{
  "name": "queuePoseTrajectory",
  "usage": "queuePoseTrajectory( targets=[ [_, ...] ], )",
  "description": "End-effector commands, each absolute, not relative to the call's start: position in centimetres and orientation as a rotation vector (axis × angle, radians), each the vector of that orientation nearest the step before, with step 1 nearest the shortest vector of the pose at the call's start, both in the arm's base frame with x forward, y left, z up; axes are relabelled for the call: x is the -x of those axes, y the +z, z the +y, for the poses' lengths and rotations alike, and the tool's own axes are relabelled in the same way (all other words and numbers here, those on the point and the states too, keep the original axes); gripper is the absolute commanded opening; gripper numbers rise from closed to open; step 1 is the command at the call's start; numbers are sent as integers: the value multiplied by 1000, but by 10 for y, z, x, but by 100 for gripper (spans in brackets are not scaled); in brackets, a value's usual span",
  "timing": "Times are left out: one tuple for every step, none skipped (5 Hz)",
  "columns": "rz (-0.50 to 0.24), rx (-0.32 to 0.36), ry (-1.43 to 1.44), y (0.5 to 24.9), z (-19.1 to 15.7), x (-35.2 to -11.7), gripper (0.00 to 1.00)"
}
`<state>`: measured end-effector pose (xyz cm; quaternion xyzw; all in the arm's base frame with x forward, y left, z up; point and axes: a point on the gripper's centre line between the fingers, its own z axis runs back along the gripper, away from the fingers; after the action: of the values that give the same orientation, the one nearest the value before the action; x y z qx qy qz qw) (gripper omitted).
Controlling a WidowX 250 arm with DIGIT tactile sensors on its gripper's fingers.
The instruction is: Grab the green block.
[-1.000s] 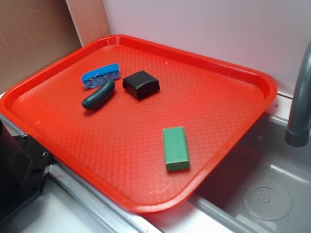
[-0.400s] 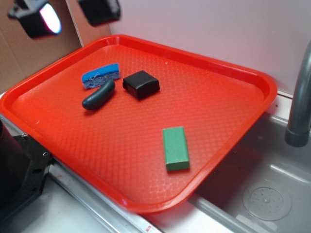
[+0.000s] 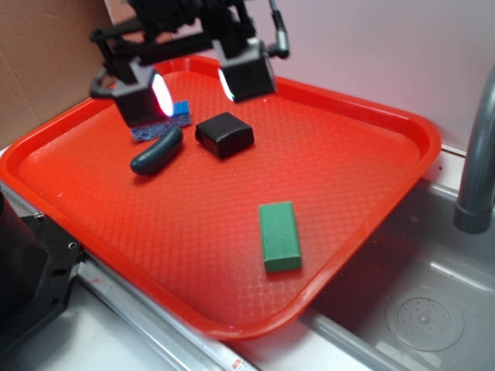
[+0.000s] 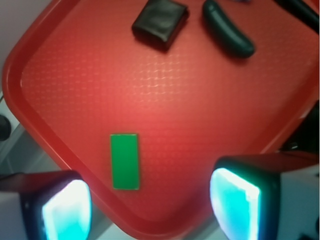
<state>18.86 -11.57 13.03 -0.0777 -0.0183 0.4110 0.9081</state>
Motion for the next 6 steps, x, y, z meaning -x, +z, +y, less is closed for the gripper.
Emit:
queuePoseTrajectory(
  targets=[
    [-38,129,877,80,-138,-213,100],
    [-37,104,886,58,-140,-218,100],
    [-37,87,900,43,-141,-217,100],
    [-30,66,907,31,-141,-211,100],
    [-45,59,918,22,-141,-210,70],
    [-49,84,934,21,-138,-218,0]
  ],
)
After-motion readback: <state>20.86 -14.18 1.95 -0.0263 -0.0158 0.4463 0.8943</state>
